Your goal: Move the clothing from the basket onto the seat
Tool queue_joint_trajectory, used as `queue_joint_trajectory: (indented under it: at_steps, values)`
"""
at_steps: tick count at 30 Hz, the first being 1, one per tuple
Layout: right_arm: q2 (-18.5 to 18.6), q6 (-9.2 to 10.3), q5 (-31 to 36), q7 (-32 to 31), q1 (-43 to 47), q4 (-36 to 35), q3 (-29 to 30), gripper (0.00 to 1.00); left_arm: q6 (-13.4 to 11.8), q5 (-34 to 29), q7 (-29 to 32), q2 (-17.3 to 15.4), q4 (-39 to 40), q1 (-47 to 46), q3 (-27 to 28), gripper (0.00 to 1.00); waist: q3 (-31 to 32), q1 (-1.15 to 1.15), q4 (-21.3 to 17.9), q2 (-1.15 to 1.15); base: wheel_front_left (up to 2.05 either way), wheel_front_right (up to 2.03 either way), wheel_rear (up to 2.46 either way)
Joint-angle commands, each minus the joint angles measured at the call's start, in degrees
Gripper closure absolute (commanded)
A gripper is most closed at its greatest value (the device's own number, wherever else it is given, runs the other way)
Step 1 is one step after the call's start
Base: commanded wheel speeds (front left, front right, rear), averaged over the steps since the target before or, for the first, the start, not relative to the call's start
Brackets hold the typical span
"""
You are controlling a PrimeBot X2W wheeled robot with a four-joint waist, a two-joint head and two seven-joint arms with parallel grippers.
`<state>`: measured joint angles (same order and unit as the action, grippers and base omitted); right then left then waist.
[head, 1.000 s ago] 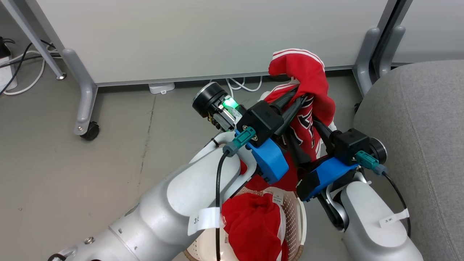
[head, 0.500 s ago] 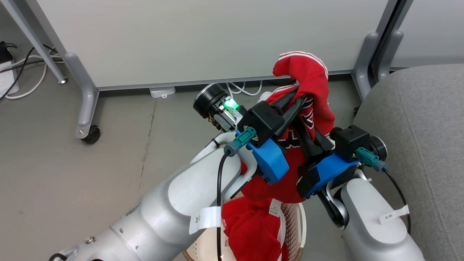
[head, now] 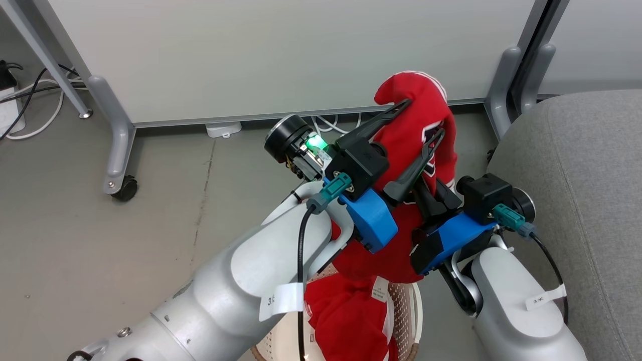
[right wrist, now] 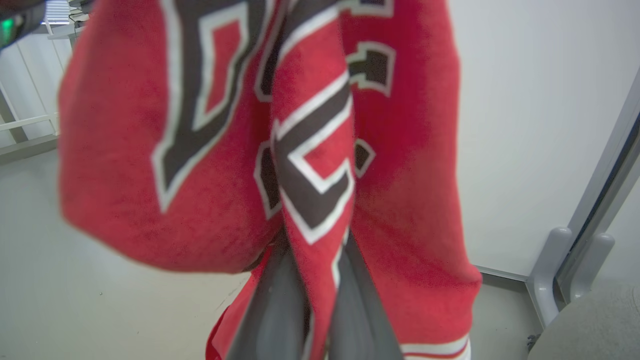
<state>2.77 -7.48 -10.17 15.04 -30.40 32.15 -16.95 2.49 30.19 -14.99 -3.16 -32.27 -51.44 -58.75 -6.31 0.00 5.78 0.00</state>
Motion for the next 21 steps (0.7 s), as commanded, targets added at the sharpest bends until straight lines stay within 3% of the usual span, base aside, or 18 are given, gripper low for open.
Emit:
queue_joint_trajectory:
  at_steps: [1, 21]
  values:
    - [0.21, -0.03, -0.24, 0.22, 0.23, -0.33, -0.03, 1.0, -0.25, -0.19, -0.24, 0.09, -0.16, 0.34, 0.12, 0.0, 0.04, 0.0, -0.02, 0.0, 0.0, 0.0, 0.0]
    - [0.2, -0.03, -0.65, 0.23, 1.42, -2.04, 1.28, 1.0, -0.37, -0.51, -0.27, -0.47, -0.12, 1.07, 0.04, 0.0, -0.34, 0.0, -2.36, 0.0, 0.0, 0.0, 0.0]
